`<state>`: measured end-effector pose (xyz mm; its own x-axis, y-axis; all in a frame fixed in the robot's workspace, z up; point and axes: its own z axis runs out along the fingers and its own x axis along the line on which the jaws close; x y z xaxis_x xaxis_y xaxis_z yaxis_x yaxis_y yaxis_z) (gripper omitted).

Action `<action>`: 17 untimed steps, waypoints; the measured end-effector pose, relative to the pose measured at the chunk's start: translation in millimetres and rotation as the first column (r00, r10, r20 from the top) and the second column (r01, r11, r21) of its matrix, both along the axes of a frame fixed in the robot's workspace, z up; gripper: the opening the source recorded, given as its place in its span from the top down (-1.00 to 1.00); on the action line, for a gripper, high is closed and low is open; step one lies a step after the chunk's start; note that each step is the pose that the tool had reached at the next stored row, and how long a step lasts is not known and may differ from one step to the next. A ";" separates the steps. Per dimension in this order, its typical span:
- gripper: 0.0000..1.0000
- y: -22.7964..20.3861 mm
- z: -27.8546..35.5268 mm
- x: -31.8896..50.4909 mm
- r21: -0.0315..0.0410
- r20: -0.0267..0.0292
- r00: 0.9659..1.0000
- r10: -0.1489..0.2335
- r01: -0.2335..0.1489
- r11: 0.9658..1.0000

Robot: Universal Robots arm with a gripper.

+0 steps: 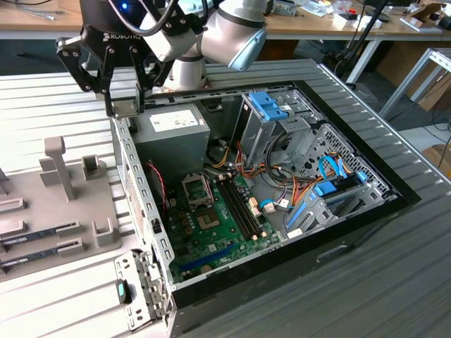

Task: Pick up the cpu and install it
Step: 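Pick up the cpu and move it towards the insertion slot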

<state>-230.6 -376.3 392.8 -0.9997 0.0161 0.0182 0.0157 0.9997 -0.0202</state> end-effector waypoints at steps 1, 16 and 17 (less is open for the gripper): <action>0.05 0.0 -0.1 0.6 0.000 0.000 1.000 0.000 0.000 1.000; 0.05 0.0 -1.3 13.8 0.000 0.000 1.000 0.000 0.000 1.000; 0.05 0.0 -1.4 15.1 0.000 0.000 1.000 0.000 0.000 1.000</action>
<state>-215.5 -376.3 391.4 -0.9997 0.0161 0.0181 0.0157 0.9997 -0.0201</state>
